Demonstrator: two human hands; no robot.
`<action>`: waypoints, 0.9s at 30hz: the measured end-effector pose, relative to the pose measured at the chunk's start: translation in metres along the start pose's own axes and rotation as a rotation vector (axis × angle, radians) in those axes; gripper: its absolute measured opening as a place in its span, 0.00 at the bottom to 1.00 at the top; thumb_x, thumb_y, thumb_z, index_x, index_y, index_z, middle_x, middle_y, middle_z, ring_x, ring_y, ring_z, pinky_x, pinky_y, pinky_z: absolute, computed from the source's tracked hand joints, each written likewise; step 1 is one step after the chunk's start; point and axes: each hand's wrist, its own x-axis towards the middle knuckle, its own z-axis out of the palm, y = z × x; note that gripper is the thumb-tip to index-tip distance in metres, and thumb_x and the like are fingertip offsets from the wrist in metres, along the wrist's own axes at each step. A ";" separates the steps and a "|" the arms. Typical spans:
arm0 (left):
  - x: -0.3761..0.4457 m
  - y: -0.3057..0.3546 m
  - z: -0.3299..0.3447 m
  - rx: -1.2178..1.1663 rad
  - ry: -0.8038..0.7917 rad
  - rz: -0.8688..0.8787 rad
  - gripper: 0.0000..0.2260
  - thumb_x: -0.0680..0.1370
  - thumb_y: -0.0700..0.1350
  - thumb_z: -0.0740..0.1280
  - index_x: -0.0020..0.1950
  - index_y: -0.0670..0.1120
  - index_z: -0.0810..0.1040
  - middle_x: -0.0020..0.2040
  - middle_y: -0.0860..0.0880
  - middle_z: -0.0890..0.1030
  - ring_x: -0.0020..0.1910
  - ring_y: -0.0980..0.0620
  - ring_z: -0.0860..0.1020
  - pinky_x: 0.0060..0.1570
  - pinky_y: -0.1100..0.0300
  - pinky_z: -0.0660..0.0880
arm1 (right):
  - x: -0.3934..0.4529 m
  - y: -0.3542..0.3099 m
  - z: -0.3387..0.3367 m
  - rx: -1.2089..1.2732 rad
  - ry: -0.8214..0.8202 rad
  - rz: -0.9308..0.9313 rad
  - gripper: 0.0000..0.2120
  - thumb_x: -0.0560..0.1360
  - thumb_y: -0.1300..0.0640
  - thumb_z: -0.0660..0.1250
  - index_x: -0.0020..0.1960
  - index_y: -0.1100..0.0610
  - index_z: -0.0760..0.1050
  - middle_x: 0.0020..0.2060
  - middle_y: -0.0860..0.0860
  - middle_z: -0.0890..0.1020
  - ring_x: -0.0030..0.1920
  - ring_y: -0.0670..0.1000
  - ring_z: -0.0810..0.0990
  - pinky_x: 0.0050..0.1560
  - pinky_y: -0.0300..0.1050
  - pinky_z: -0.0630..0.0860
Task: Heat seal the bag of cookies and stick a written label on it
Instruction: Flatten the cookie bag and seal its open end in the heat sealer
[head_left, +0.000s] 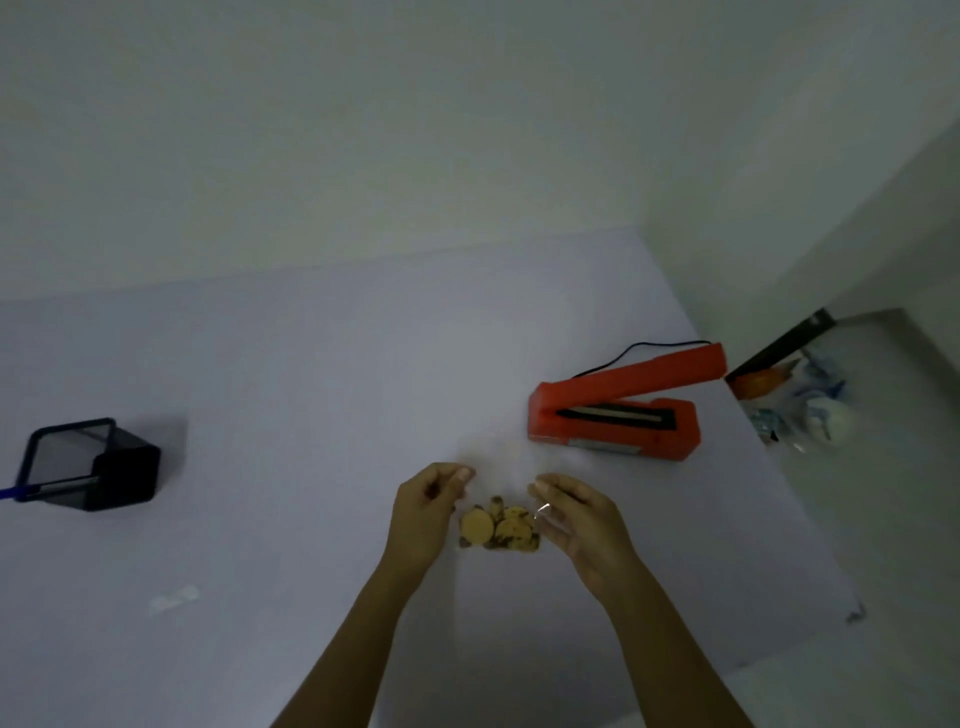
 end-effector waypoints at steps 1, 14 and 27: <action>0.000 0.004 0.012 -0.008 -0.015 -0.008 0.06 0.78 0.44 0.66 0.47 0.45 0.83 0.44 0.46 0.84 0.41 0.55 0.80 0.42 0.65 0.76 | 0.000 -0.005 -0.013 0.022 0.006 -0.003 0.06 0.72 0.63 0.72 0.48 0.62 0.82 0.48 0.58 0.85 0.50 0.54 0.84 0.47 0.46 0.81; 0.008 0.015 0.144 -0.054 0.003 -0.122 0.09 0.80 0.42 0.63 0.47 0.40 0.81 0.36 0.52 0.84 0.34 0.60 0.81 0.34 0.71 0.75 | 0.028 -0.042 -0.131 -0.049 0.028 -0.074 0.06 0.75 0.63 0.69 0.49 0.62 0.82 0.47 0.56 0.86 0.51 0.54 0.84 0.50 0.43 0.80; 0.026 0.010 0.178 -0.008 0.148 -0.206 0.12 0.80 0.45 0.62 0.44 0.39 0.81 0.40 0.43 0.83 0.40 0.47 0.81 0.40 0.61 0.78 | 0.053 -0.046 -0.137 -0.158 0.153 -0.048 0.05 0.75 0.55 0.69 0.46 0.56 0.83 0.40 0.50 0.87 0.46 0.49 0.84 0.53 0.47 0.78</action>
